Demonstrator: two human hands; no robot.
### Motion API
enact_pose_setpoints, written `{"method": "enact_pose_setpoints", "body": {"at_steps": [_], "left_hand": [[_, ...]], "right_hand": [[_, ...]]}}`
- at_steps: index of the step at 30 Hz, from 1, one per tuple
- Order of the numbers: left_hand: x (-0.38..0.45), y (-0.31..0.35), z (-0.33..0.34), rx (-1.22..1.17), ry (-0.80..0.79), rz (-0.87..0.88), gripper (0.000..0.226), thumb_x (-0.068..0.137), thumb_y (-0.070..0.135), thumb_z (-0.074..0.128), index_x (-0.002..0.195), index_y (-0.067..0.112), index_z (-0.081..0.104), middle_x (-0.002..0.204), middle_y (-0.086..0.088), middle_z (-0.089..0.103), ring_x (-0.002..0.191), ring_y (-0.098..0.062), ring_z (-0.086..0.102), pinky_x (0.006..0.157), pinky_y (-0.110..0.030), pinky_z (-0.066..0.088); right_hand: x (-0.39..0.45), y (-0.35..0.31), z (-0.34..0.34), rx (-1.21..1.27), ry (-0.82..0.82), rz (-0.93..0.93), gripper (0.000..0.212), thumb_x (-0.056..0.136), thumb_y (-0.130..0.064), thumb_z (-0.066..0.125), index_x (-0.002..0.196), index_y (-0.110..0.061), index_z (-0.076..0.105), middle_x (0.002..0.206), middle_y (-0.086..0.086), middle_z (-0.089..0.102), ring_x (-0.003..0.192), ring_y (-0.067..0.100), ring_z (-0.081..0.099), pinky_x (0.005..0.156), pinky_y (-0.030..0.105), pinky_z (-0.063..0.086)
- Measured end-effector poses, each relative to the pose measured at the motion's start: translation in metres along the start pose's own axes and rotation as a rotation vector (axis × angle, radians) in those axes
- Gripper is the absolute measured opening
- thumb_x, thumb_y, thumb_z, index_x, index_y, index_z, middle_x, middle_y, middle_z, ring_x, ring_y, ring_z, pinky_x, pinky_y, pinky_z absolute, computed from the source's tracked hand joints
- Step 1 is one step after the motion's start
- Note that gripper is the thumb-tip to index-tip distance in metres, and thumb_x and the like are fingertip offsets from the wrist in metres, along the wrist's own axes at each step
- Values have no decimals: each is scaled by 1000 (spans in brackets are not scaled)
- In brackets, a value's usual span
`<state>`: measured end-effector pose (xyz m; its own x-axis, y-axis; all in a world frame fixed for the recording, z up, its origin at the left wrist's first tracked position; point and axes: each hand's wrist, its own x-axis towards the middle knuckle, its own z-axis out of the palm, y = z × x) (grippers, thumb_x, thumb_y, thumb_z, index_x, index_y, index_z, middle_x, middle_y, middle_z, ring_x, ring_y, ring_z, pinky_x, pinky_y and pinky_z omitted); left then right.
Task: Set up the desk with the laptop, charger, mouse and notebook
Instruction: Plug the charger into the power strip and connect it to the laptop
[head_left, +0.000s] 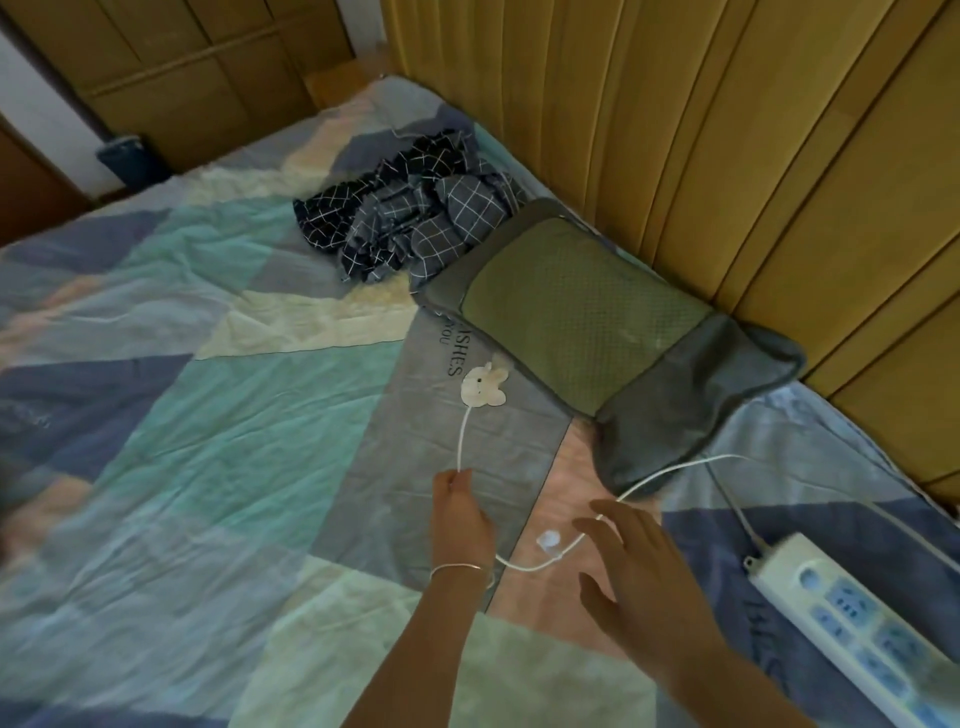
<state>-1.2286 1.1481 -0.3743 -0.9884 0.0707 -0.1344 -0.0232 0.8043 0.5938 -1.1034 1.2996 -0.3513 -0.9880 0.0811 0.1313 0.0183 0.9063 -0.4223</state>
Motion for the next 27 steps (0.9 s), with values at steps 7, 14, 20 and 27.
{"method": "enact_pose_setpoints", "body": {"at_steps": [7, 14, 20, 27], "left_hand": [[-13, 48, -41, -244, 228, 278, 25, 81, -10, 54, 95, 4, 69, 96, -10, 67, 73, -22, 66, 71, -33, 55], [-62, 162, -118, -376, 33, 494, 26, 86, 8, 57, 108, 21, 64, 88, 11, 67, 70, 3, 60, 63, -9, 45], [-134, 273, -150, -499, -182, 679, 23, 85, 27, 54, 102, 29, 69, 90, 9, 73, 71, -3, 66, 70, -26, 55], [-261, 378, -129, -436, -425, 1082, 21, 83, 13, 66, 98, 26, 73, 87, 24, 71, 77, 7, 65, 70, -24, 54]], "right_hand": [[6, -12, -39, 10, 21, 76, 55, 60, -22, 77, 110, -24, 54, 117, 3, 59, 103, 21, 55, 78, 32, 50], [6, -35, -170, 130, 258, 209, 47, 71, -11, 73, 114, -19, 55, 116, 3, 57, 104, 25, 56, 80, 26, 42], [-38, -33, -305, 243, 606, 410, 36, 90, -7, 52, 122, -23, 55, 114, -6, 57, 88, 11, 55, 73, 24, 41], [-165, 2, -418, 876, 1072, 799, 19, 96, -17, 49, 109, -16, 62, 96, 6, 69, 84, 19, 66, 76, 29, 51]]}}
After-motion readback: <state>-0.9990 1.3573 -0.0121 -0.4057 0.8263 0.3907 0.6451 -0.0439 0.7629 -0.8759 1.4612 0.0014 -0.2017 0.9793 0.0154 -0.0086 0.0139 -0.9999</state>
